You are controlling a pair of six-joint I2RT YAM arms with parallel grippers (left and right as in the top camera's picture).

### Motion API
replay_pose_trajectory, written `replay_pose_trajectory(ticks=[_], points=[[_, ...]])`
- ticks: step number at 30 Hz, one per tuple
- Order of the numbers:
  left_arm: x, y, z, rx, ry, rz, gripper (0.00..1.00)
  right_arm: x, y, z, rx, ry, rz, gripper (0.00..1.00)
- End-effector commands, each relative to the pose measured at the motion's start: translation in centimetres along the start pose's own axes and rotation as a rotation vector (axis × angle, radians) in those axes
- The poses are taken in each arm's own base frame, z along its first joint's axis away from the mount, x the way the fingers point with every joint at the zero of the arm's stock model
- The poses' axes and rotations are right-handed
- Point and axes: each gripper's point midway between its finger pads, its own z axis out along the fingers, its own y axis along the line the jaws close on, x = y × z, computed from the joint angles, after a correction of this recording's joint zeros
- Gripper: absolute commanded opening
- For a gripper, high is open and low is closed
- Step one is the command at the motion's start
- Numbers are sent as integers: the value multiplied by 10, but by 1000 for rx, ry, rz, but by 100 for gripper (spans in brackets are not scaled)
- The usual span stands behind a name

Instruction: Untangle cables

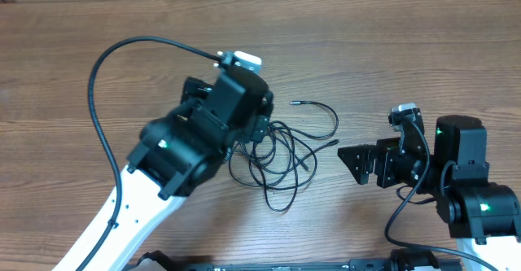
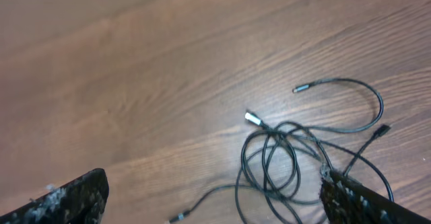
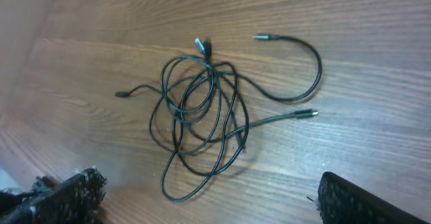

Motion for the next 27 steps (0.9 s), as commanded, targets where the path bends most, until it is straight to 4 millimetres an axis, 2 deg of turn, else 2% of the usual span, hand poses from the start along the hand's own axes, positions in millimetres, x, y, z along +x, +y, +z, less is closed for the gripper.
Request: replay_pose_trajectory(ticks=[1, 5, 8, 11, 16, 22, 27], points=[[0, 6, 0, 60, 32, -104, 100, -1, 10, -4, -49, -5, 0, 100], [10, 25, 7, 96, 101, -180, 100, 0, 15, -3, -78, 4, 5, 100], [17, 46, 10, 85, 137, -238, 100, 0, 10, 5, -75, 35, 65, 100], [20, 55, 12, 91, 154, -252, 100, 2, 4, 14, -70, 75, 132, 100], [20, 63, 13, 124, 157, -279, 100, 9, -6, 36, -80, 172, 198, 100], [21, 64, 15, 118, 163, -280, 100, 6, -2, 55, -173, 219, 233, 100], [21, 64, 16, 118, 167, -280, 100, -1, 12, 70, -234, 220, 170, 100]])
